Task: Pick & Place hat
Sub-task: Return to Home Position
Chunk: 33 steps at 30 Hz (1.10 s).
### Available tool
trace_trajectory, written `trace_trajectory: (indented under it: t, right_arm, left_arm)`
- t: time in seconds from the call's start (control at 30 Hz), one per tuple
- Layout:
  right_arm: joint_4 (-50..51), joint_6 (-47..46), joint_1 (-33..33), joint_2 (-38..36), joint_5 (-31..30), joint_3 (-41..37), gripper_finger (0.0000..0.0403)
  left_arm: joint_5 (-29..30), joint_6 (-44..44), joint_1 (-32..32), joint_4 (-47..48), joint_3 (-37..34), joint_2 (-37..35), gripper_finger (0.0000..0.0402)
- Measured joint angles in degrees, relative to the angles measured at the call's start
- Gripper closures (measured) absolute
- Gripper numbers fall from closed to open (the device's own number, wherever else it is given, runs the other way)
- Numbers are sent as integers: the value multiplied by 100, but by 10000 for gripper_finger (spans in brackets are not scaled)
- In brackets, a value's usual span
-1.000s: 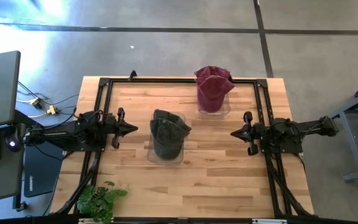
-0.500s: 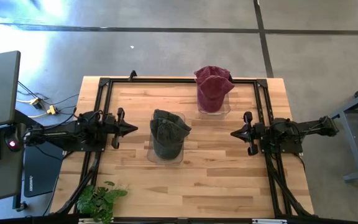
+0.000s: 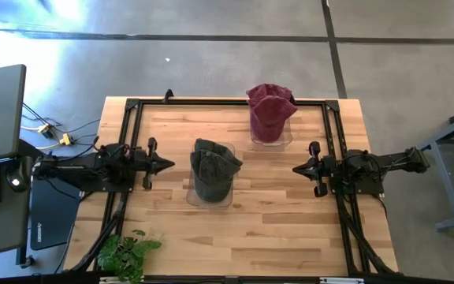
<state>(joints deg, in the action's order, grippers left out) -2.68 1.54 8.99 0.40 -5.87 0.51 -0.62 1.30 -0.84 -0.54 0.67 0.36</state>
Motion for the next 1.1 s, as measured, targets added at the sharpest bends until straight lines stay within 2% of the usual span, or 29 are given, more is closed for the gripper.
trace_trajectory:
  t: [0.2,0.47,0.9,1.1]
  right_arm:
    - [-7,-1,0,0,0,-2,391]
    - [-9,0,0,0,0,-2,391]
    - [-11,0,0,1,2,-3,391]
    - [-6,327,0,2,-190,-4,391]
  left_arm:
    - [-6,27,472,-1,-2,0,401]
    - [7,118,224,-13,0,2,401]
    - [4,127,233,-13,-2,0,401]
    - [15,126,233,-13,-1,0,401]
